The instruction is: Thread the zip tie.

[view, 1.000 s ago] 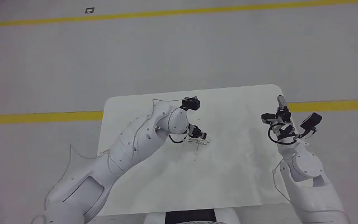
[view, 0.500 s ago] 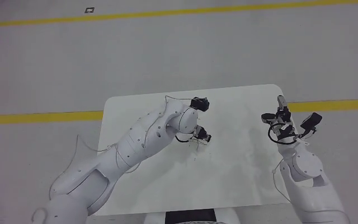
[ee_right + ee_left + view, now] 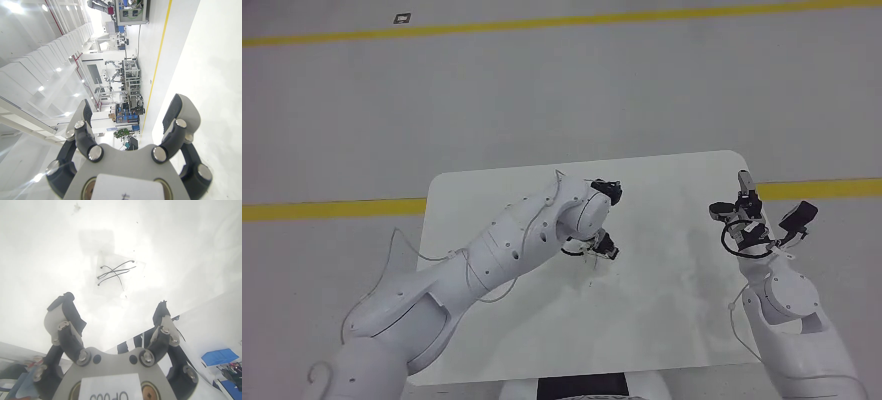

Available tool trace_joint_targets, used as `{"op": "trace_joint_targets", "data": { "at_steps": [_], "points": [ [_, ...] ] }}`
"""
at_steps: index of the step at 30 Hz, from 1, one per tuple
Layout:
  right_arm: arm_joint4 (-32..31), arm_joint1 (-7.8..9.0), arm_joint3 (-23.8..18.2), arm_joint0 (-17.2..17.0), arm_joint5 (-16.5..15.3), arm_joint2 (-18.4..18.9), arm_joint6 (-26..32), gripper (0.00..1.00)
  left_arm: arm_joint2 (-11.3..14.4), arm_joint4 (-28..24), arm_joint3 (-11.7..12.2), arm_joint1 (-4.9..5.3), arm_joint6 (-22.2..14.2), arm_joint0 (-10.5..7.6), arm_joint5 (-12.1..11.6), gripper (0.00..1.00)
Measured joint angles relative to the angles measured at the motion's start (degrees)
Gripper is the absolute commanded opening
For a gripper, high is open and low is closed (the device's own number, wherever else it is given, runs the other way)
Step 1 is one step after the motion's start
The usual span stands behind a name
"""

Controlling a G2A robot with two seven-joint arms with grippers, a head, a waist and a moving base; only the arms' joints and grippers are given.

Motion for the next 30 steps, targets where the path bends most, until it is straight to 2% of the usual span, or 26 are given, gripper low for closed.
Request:
{"op": "trace_joint_targets", "data": {
  "at_steps": [2, 4, 16, 18, 20, 22, 26, 30],
  "points": [
    [0.0, 0.0, 0.0, 0.0, 0.0, 0.0, 0.0, 1.0, -1.2, -2.7, 1.0, 0.13, 2.8, 1.51, -0.1, 1.0],
    [0.0, 0.0, 0.0, 0.0, 0.0, 0.0, 0.0, 1.0, -1.8, -4.4, 2.0, 0.16, 3.6, 2.16, 0.2, 1.0],
    [0.0, 0.0, 0.0, 0.0, 0.0, 0.0, 0.0, 1.0, -1.4, -3.4, 2.5, 0.11, 3.7, 1.93, 0.2, 1.0],
    [0.0, 0.0, 0.0, 0.0, 0.0, 0.0, 0.0, 1.0, -2.8, -4.7, 2.6, 0.56, 5.5, 2.71, -1.4, 1.0],
    [0.0, 0.0, 0.0, 0.0, 0.0, 0.0, 0.0, 1.0, -4.7, -5.5, 2.4, 1.44, 7.1, 3.59, -3.6, 1.0],
    [0.0, 0.0, 0.0, 0.0, 0.0, 0.0, 0.0, 1.0, -6.1, -5.6, 1.9, 2.26, 7.3, 4.33, -4.8, 1.0],
    [0.0, 0.0, 0.0, 0.0, 0.0, 0.0, 0.0, 1.0, -7.4, -4.6, 0.0, 3.52, 6.5, 6.09, -4.6, 1.0],
    [0.0, 0.0, 0.0, 0.0, 0.0, 0.0, 0.0, 1.0, -6.1, -4.2, -1.7, 3.16, 6.0, 5.94, -3.1, 1.0]
  ]
}}
